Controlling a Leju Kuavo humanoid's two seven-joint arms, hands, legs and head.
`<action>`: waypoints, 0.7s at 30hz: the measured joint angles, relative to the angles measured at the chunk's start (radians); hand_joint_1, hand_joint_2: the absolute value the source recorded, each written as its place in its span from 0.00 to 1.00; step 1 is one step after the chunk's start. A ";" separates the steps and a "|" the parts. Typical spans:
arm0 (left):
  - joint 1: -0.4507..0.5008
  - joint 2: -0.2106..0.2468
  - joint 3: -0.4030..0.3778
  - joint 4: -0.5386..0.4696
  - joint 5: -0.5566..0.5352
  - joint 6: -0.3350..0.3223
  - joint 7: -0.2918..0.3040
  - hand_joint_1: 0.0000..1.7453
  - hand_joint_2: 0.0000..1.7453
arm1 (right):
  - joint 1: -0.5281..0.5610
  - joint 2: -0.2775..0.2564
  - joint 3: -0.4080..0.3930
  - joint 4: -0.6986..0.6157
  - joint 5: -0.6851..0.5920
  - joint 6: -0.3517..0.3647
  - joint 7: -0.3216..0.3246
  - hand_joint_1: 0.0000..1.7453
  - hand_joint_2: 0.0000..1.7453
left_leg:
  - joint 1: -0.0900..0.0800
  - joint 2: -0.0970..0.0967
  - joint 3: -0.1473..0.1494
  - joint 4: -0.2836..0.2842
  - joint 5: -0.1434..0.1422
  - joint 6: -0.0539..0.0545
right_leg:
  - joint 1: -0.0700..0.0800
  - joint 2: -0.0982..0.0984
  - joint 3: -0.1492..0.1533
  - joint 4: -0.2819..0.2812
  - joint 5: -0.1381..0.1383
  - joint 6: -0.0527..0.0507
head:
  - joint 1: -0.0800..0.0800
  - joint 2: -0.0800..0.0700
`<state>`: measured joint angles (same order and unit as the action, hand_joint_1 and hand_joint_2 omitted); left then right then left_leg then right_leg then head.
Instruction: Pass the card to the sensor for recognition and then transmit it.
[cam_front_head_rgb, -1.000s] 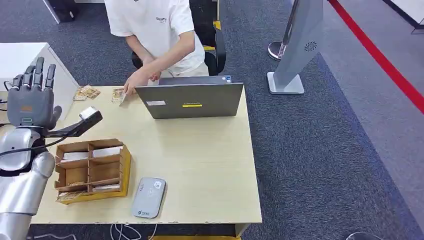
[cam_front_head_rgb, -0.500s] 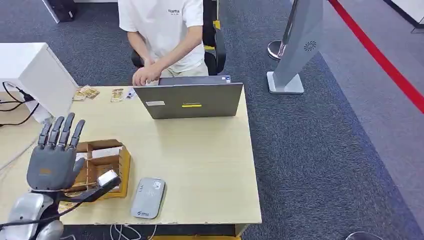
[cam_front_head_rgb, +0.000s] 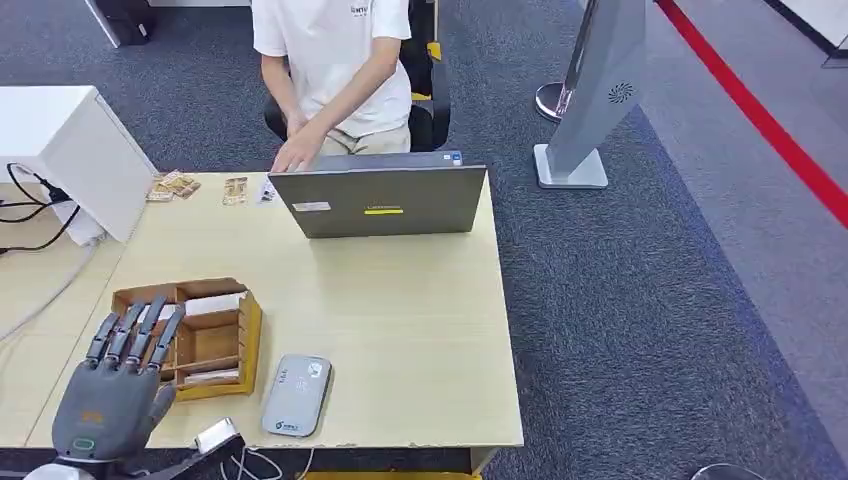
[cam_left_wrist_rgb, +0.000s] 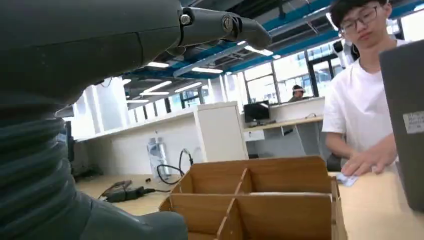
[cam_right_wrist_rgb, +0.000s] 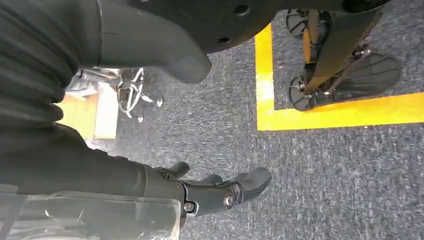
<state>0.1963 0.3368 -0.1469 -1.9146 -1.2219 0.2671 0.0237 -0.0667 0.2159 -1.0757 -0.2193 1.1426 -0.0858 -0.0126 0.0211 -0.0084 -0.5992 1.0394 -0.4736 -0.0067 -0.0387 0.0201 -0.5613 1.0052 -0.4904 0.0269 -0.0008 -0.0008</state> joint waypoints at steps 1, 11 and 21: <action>0.003 0.003 0.002 -0.004 0.000 -0.003 0.001 0.00 1.00 | -0.001 0.000 -0.003 0.000 -0.001 0.000 -0.001 0.00 1.00 | 0.000 -0.001 0.000 0.000 0.000 0.000 | 0.000 -0.001 0.000 0.000 0.000 0.000 | 0.000 0.000; 0.013 0.003 0.008 -0.009 0.006 -0.030 0.011 0.00 1.00 | -0.003 0.000 -0.016 -0.002 -0.006 0.000 -0.004 0.00 1.00 | 0.000 -0.002 0.000 0.000 0.000 0.000 | 0.000 -0.002 0.001 0.000 0.000 0.000 | 0.000 0.000; 0.022 0.003 0.009 -0.009 0.008 -0.072 0.037 0.00 1.00 | -0.002 0.000 -0.021 -0.005 -0.006 0.001 -0.002 0.00 1.00 | 0.000 -0.002 0.000 0.000 0.000 0.000 | 0.000 -0.002 0.001 0.000 0.000 0.000 | 0.000 0.000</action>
<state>0.2185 0.3395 -0.1377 -1.9234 -1.2142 0.1953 0.0603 -0.0689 0.2159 -1.0971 -0.2247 1.1368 -0.0851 -0.0145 0.0211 -0.0105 -0.5993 1.0394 -0.4736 -0.0066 -0.0388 0.0181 -0.5606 1.0052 -0.4904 0.0269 -0.0011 -0.0008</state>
